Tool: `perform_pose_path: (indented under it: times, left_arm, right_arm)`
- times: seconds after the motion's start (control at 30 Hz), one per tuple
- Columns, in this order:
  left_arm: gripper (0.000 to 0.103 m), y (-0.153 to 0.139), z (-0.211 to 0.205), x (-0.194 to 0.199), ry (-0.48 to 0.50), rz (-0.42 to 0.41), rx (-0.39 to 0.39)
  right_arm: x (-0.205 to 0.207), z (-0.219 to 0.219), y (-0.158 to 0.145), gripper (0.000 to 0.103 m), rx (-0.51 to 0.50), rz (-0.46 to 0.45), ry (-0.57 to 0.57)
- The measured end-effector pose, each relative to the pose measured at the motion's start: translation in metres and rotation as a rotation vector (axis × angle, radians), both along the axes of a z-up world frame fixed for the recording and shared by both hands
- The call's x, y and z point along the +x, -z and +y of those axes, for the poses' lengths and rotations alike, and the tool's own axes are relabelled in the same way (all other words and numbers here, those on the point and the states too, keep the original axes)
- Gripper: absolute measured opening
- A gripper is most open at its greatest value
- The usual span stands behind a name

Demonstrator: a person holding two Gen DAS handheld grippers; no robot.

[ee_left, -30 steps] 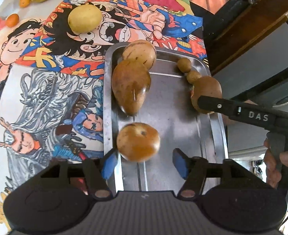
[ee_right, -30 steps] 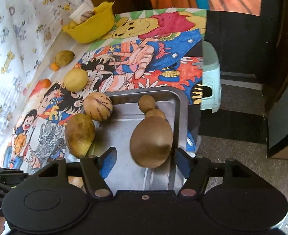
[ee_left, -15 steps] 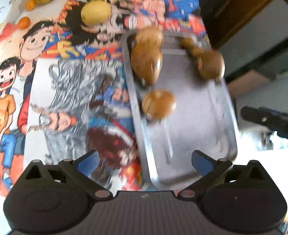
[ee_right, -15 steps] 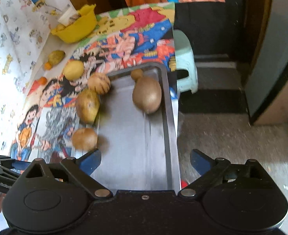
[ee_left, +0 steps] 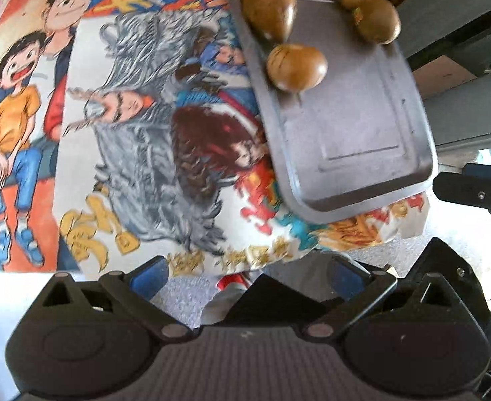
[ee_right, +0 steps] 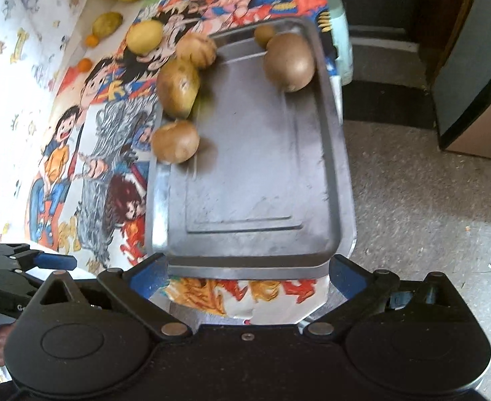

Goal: Organize fruits
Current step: 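Withdraw both tools from the tray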

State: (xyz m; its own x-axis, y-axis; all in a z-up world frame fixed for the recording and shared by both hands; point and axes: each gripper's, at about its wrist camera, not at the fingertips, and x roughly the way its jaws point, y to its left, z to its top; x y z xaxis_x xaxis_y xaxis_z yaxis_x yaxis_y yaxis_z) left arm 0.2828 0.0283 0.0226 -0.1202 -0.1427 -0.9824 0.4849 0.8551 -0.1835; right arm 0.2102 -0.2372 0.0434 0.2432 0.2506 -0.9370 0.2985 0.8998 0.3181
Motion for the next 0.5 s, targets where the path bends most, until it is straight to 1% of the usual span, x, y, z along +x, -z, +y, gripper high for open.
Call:
perform_pose_path:
  times: [0.17,0.33,0.5]
  left_arm:
    - [0.102,0.002,0.012,0.006,-0.071,0.007,0.042]
    - [0.102,-0.002,0.027,0.015,-0.157,0.002,0.073]
    - [0.102,-0.012,0.04,0.023,-0.249,-0.007,0.09]
  right_arm:
    - [0.015,0.008,0.009,0.102,0.045,0.025,-0.057]
    - [0.034,0.016,0.016,0.102,0.091,0.049,-0.144]
    - [0.063,0.024,0.014,0.102,0.119,0.024,-0.263]
